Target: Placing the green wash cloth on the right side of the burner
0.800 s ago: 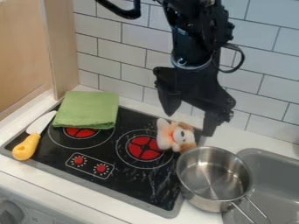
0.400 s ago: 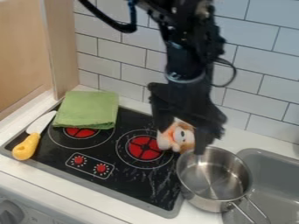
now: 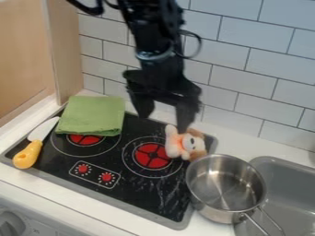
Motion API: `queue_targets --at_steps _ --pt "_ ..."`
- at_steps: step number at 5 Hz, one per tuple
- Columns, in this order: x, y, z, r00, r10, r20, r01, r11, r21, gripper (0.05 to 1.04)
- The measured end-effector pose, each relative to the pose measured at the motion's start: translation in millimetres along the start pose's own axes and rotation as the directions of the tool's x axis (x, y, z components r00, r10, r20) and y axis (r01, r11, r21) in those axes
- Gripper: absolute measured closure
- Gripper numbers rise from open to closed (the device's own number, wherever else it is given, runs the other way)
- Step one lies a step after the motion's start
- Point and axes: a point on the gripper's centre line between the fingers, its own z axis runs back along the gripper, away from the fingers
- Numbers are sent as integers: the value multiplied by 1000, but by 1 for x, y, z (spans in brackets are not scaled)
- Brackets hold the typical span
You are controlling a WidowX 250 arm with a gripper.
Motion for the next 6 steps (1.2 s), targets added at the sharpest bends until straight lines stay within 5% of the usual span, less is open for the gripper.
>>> queue_targets --at_steps 3,6 --pt "22 73 6 986 162 26 -161 987 -27 84" --pt "28 118 -22 970 238 -50 -239 971 -19 84"
